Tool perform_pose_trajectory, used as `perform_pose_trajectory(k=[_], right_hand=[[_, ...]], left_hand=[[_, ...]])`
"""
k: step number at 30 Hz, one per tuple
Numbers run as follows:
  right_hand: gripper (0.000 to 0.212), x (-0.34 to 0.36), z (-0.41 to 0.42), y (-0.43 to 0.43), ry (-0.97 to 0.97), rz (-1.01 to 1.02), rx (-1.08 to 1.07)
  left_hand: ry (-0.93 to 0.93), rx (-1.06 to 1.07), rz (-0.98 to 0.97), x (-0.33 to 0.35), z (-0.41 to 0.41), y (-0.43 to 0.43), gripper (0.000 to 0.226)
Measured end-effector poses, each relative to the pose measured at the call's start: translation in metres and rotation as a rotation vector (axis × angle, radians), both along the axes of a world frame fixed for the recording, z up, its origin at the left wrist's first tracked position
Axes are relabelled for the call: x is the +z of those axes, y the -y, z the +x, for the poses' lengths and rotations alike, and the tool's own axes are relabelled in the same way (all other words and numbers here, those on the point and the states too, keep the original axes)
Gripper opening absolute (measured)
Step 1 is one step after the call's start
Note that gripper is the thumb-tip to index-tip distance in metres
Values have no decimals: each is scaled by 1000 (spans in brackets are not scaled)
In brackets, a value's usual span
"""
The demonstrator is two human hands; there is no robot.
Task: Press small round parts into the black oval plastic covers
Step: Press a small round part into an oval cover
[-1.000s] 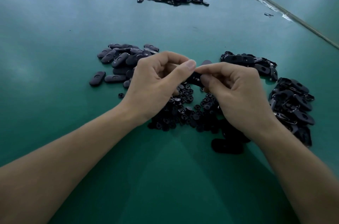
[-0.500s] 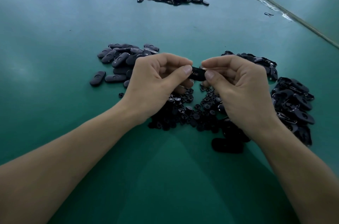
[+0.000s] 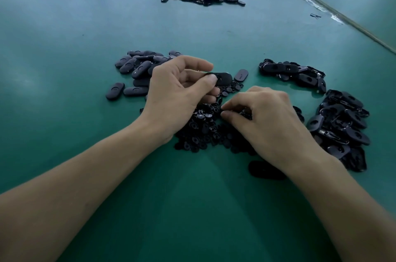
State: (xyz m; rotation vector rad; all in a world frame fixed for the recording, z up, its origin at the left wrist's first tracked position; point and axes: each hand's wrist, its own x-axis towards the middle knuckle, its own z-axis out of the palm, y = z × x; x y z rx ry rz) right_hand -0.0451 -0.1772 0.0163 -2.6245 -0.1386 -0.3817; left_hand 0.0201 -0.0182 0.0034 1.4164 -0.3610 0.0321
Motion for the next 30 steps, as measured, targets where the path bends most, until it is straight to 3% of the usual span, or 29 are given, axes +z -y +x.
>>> perform_pose_trajectory(k=[11,18,30], right_hand=[[7,3,1,-1,240,373,-26],[17,4,4,2,163,646,-60],[17,4,5,0,150,641,-18]], left_hand=[[23,-3,57,0,-1,0,16],[61,-66,106,0,-4,0,22],[88,-123,130,3,-8,1,23]])
